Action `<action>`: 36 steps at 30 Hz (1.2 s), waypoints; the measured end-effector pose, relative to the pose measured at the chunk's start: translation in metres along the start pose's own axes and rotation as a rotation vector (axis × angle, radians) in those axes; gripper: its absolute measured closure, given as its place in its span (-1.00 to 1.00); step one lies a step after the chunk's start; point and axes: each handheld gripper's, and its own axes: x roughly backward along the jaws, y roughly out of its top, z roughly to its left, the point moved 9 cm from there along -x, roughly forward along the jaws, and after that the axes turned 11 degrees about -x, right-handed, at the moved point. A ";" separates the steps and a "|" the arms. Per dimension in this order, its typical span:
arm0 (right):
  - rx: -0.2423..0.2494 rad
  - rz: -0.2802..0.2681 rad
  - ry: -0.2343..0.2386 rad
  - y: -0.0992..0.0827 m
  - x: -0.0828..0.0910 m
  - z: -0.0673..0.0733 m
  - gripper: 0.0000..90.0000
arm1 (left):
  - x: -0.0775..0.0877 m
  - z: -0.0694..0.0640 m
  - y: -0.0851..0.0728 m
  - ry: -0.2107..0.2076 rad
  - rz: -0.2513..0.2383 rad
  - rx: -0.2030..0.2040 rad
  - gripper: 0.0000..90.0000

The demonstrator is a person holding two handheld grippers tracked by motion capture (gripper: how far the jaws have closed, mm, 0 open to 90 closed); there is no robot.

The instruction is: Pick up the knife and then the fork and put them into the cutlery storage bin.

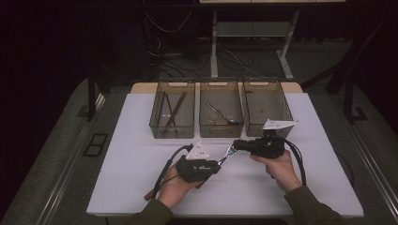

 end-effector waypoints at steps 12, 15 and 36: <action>-0.003 -0.035 -0.068 0.007 0.018 -0.014 0.91 | 0.029 0.011 -0.020 0.019 -0.055 0.013 -0.08; -0.006 -0.046 -0.084 0.009 0.022 -0.018 0.91 | 0.041 0.018 -0.031 0.041 -0.066 0.029 -0.18; -0.031 -0.114 -0.176 0.038 0.056 -0.041 0.91 | 0.065 0.027 -0.072 0.076 -0.080 0.056 -1.00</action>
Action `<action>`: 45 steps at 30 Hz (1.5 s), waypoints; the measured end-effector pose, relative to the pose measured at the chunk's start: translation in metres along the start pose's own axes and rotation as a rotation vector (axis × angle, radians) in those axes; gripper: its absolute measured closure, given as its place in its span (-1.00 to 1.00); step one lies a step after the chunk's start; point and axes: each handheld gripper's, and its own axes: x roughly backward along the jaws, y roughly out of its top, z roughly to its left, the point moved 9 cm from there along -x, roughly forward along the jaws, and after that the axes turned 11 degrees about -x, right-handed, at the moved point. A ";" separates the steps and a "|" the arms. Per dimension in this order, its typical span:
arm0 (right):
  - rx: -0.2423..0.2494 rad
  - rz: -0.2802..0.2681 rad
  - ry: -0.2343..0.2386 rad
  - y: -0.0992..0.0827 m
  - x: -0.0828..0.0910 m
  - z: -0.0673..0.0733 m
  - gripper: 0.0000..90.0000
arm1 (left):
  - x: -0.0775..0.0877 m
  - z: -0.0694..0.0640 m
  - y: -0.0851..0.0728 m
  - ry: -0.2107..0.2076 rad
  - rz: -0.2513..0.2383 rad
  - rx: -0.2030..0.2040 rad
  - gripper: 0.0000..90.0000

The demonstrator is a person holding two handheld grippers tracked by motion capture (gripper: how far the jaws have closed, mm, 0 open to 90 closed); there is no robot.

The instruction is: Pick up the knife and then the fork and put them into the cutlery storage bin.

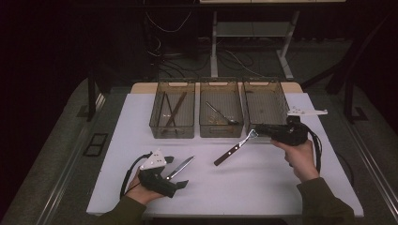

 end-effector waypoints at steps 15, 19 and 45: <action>-0.008 -0.103 -0.118 0.060 0.040 -0.033 0.91 | 0.001 0.000 0.000 0.002 -0.004 -0.004 -1.00; -0.022 -0.136 -0.154 0.075 0.056 -0.045 0.91 | 0.001 -0.001 0.000 -0.001 -0.004 -0.004 -1.00; -0.053 -0.039 -0.403 0.105 0.045 -0.129 0.91 | 0.000 -0.001 0.000 -0.011 0.001 -0.008 -1.00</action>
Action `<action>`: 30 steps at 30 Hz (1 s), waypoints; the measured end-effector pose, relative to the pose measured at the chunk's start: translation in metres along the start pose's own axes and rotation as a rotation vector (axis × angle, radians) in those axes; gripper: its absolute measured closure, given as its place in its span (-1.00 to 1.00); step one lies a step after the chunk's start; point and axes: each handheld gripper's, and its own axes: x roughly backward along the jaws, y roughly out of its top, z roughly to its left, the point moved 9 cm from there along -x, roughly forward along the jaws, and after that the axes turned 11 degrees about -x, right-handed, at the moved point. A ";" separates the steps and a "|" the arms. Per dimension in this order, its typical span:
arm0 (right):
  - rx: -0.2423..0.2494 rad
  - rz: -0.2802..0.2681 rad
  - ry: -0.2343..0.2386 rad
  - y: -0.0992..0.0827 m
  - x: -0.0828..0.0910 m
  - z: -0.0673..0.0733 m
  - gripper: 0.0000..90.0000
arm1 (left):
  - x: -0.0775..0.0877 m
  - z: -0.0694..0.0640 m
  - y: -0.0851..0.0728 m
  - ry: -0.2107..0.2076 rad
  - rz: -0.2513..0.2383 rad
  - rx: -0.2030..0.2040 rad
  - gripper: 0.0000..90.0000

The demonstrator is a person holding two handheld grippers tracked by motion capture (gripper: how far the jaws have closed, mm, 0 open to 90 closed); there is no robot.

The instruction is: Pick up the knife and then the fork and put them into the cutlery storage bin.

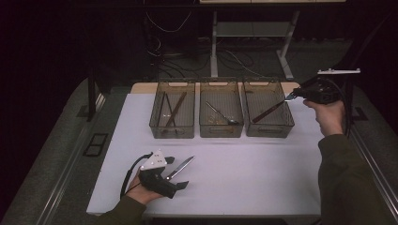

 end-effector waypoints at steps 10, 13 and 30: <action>0.011 0.124 0.069 -0.017 -0.025 0.004 0.90 | -0.002 -0.002 -0.002 -0.014 0.015 0.015 -1.00; -0.012 0.114 0.074 -0.017 -0.032 0.000 0.87 | -0.003 -0.002 -0.002 -0.013 0.017 0.015 -1.00; -0.036 0.043 -0.152 -0.014 -0.059 -0.031 0.05 | -0.004 0.000 0.000 0.004 0.027 -0.018 -1.00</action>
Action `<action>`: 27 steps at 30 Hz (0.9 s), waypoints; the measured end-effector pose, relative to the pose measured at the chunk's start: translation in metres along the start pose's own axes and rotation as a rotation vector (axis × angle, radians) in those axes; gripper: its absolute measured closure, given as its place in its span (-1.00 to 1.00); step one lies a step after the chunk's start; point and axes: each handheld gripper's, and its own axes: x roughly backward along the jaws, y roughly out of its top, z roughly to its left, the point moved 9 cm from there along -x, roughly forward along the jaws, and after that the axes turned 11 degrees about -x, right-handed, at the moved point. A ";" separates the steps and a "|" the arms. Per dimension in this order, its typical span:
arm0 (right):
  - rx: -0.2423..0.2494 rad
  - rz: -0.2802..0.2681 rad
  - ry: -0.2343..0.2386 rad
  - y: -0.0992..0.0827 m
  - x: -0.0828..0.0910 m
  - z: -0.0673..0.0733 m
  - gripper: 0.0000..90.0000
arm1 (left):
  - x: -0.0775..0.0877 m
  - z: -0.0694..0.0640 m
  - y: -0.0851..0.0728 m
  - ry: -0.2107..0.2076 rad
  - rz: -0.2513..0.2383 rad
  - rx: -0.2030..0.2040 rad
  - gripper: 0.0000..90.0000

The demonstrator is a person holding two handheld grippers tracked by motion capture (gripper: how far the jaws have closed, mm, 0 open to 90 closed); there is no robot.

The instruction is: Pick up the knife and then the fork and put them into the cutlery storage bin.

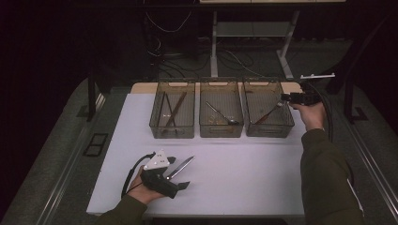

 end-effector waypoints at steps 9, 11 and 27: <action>0.045 -0.039 0.057 0.000 0.017 0.008 -0.18 | 0.000 0.000 0.000 0.004 0.005 -0.005 -1.00; 0.069 -0.046 0.075 -0.002 0.024 0.015 -0.24 | 0.000 0.000 0.000 0.006 0.007 -0.005 -1.00; 0.217 -0.066 0.186 -0.049 0.074 0.069 -0.58 | 0.002 0.004 -0.006 0.052 0.062 0.007 -1.00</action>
